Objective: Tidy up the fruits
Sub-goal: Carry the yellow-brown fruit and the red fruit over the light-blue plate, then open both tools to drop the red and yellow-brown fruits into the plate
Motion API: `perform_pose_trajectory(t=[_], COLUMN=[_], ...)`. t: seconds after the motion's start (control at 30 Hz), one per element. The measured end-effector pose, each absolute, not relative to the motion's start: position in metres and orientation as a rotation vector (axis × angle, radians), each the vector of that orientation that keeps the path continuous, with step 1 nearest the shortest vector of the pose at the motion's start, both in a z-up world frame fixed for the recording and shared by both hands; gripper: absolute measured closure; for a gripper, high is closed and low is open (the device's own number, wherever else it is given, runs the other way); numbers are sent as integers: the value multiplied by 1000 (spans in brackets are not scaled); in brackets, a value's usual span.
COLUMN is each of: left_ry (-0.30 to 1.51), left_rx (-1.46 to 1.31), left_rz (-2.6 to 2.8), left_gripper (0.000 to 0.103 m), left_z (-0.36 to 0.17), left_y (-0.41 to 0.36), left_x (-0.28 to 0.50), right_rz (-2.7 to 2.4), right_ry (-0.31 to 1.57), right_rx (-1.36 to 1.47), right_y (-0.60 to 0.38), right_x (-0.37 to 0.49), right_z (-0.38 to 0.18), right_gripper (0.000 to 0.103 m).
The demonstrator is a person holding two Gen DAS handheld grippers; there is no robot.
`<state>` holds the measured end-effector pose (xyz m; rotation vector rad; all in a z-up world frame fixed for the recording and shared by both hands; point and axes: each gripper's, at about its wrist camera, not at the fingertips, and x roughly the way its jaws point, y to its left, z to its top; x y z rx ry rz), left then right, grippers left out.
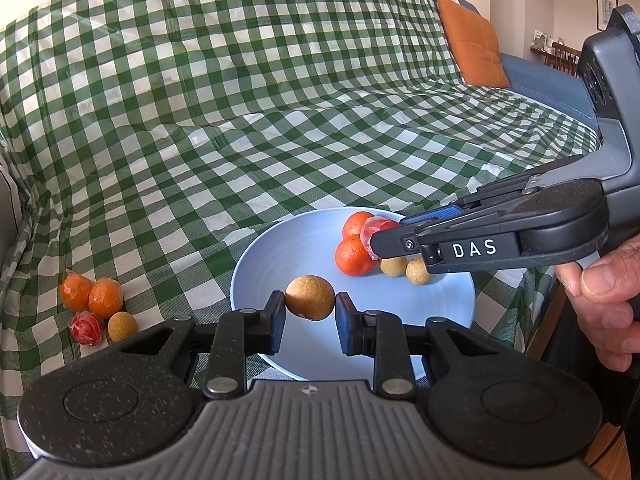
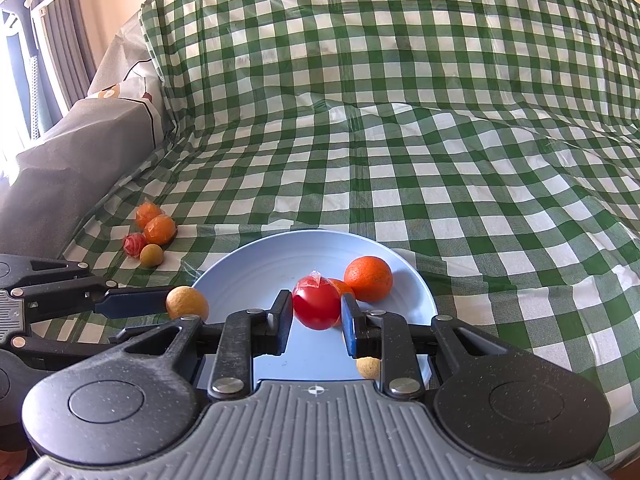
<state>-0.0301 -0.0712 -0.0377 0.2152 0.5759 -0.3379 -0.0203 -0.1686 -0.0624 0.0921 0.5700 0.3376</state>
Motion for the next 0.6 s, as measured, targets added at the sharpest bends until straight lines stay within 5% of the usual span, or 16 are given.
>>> perform_pose_trajectory(t=[0.6], left_ry=[584], left_rx=[215], left_rz=[-337], left_gripper=[70], left_z=[-40], left_y=[-71], left_x=[-30], right_rz=[339], right_ry=[578], right_rx=[93], right_y=[-167], right_x=[-21], right_z=[-63], right_gripper=[75])
